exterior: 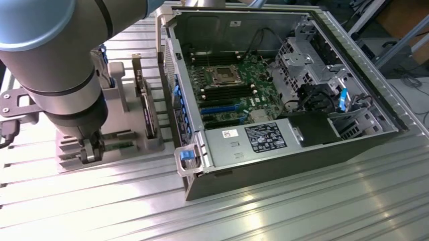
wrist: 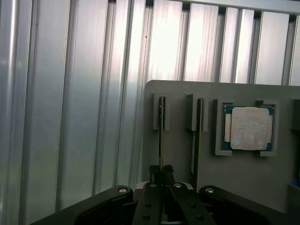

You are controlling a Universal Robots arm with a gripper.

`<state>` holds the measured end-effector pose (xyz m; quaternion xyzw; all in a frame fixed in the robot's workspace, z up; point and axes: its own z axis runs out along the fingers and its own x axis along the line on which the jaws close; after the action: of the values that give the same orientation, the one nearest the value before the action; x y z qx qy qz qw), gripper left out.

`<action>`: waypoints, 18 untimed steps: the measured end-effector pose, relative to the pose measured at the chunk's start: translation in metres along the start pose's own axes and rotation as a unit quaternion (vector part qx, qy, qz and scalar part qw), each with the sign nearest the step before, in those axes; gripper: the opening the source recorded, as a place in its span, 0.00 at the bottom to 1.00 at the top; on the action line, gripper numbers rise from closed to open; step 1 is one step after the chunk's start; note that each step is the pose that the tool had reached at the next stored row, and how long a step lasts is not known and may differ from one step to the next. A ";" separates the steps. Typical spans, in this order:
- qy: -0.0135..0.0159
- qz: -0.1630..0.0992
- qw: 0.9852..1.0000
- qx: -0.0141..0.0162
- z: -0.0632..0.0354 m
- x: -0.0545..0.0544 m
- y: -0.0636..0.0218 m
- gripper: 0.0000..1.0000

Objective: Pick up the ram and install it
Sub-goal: 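Pick up the ram and move it above insertion slot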

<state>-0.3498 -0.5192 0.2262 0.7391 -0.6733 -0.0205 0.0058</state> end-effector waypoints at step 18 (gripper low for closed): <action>0.000 0.000 1.000 0.000 -0.0232 -0.003 0.0007 0.12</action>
<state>-0.3498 -0.5171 0.2494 0.7391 -0.6733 -0.0205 0.0059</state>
